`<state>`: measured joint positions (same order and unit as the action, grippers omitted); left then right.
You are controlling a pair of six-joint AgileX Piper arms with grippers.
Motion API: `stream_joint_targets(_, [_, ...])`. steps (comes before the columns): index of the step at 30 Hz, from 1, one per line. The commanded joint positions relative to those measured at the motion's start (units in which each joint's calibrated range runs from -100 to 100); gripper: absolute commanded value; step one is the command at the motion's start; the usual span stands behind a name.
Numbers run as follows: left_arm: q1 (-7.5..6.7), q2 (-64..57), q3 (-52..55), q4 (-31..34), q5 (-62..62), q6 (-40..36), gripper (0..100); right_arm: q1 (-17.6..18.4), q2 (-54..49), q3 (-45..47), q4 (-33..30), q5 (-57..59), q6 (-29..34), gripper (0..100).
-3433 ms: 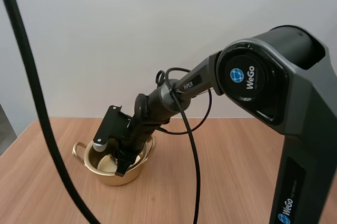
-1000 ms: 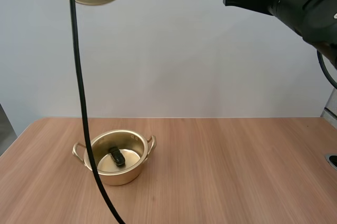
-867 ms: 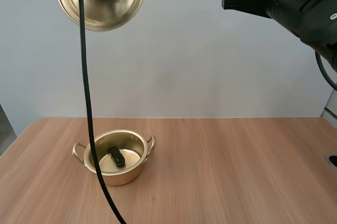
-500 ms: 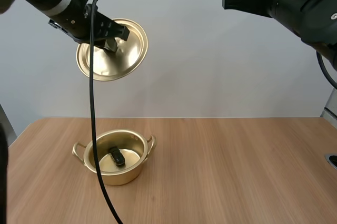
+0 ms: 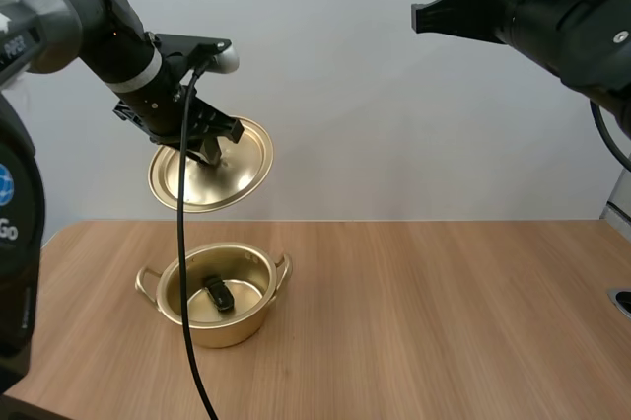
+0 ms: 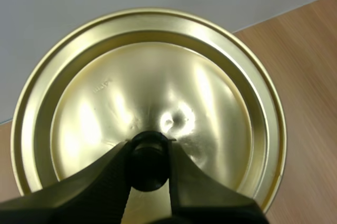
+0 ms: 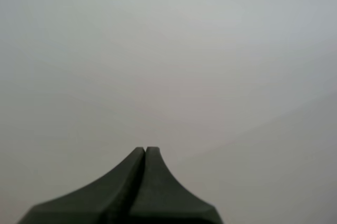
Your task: Open the pot, put the car inside, and close it
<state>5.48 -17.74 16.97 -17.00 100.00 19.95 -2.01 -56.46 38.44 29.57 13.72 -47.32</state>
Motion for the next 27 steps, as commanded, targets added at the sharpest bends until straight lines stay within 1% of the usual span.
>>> stream_joint_targets(1, [-0.64,0.0,0.2,0.2,0.0,0.4,0,0.0,0.0,0.6,-0.3,0.2,0.0,0])
stream_joint_targets(3, [-1.25,0.0,0.2,0.3,0.0,1.6,0,0.0,0.0,2.0,-1.2,1.2,0.0,0])
stream_joint_targets(6, [-1.89,0.0,0.2,0.3,0.0,3.0,0,0.0,0.0,3.4,-2.4,6.1,0.0,0])
stream_joint_targets(9, [-2.13,0.0,0.2,0.3,0.0,3.3,0,0.0,-0.1,3.5,-4.4,8.7,0.0,0])
stream_joint_targets(11, [-2.13,0.0,0.2,0.3,0.0,3.3,0,0.0,-0.1,3.5,-5.5,8.7,0.0,0])
stream_joint_targets(18, [-2.13,0.0,2.4,2.3,0.0,2.9,0,0.0,-0.1,3.5,-4.5,8.6,0.4,0])
stream_joint_targets(27, [-2.13,0.1,11.3,4.4,0.0,2.5,0,0.0,-0.1,3.5,-4.2,8.8,0.4,0])
